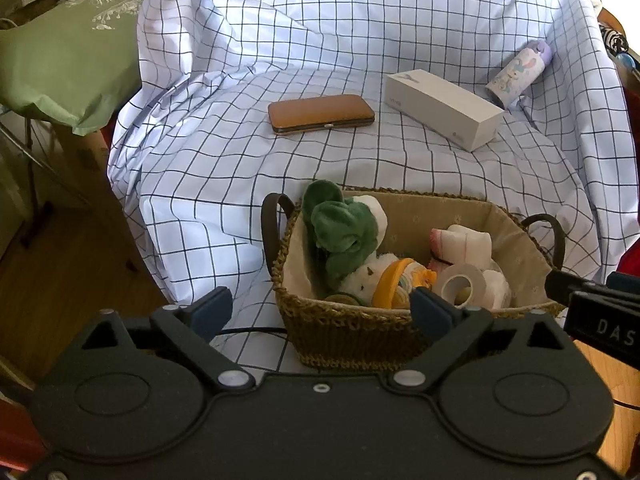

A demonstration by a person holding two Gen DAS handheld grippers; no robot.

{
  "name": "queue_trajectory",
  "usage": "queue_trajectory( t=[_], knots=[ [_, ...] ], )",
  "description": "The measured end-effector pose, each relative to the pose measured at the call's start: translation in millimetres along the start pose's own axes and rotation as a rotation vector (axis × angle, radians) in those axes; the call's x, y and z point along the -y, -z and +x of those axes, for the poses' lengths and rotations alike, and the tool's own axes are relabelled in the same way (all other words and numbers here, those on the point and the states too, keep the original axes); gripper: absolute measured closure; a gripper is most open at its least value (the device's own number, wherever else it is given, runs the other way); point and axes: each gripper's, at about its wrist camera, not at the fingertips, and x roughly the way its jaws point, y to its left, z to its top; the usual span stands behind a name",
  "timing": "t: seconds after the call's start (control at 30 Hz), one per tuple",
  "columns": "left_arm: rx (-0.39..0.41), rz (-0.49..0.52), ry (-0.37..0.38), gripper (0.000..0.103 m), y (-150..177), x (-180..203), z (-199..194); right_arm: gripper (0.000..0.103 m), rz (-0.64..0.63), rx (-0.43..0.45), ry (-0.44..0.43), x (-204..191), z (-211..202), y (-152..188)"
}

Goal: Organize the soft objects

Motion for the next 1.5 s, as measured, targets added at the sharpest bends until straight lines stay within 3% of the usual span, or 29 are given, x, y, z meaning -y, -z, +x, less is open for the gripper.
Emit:
queue_trajectory(
  t=[1.03,1.5],
  knots=[
    [-0.034,-0.001,0.003,0.01,0.8,-3.1,5.9,0.023,-0.003,-0.018,-0.008,-2.2,5.1,3.5],
    [-0.038,-0.001,0.001,0.01,2.1,-4.5,7.5,0.023,0.0,-0.025,-0.007,-1.6,7.1,4.2]
  ],
)
